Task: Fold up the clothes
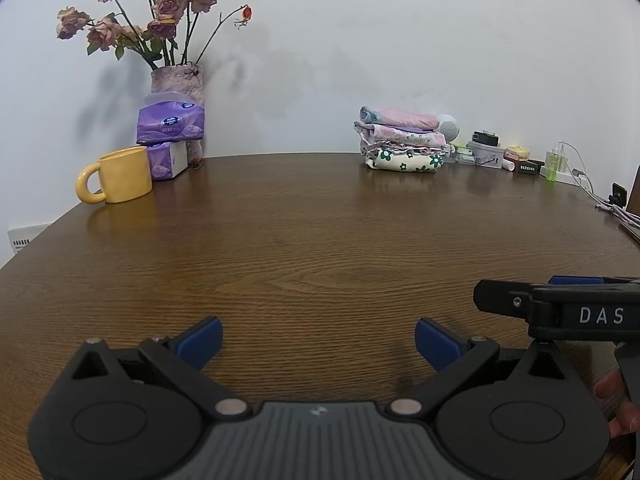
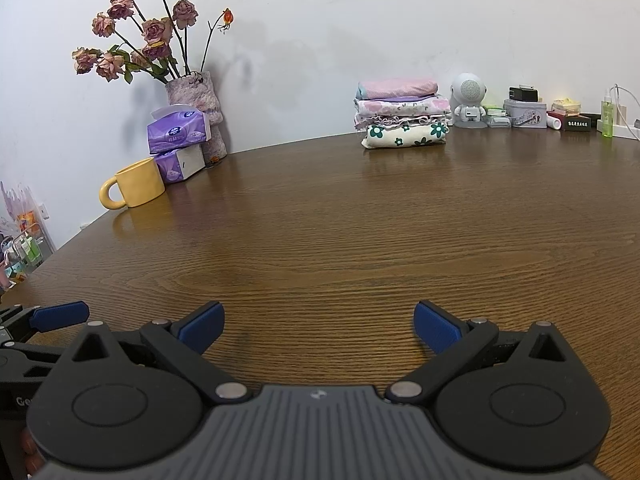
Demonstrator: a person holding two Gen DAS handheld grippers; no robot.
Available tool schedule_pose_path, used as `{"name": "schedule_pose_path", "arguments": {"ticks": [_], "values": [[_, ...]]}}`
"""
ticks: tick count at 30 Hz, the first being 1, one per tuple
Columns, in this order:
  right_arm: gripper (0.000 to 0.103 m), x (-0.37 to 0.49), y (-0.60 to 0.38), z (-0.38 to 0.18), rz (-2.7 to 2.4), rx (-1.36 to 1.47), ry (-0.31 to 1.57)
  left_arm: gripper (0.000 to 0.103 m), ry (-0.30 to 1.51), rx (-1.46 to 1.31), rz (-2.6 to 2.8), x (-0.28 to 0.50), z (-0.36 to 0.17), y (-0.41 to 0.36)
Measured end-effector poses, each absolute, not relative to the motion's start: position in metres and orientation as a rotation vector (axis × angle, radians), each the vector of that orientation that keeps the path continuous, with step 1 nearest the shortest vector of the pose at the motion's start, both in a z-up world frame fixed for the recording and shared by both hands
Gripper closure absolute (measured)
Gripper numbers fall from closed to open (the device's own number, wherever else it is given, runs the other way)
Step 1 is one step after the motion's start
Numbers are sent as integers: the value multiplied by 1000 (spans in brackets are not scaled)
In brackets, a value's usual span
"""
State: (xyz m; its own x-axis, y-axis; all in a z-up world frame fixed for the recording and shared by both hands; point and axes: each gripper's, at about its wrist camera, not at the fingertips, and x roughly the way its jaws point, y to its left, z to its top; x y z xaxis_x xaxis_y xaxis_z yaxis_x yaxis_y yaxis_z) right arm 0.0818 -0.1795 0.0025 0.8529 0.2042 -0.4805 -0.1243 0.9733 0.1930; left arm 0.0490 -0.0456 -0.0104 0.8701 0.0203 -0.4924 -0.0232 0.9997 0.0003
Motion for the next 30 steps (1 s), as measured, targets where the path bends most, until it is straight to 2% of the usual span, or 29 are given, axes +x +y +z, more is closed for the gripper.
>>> {"name": "schedule_pose_path", "arguments": {"ticks": [30], "values": [[0, 82, -181, 3, 173, 157, 523, 0, 519, 2, 27, 48, -11, -47]]}}
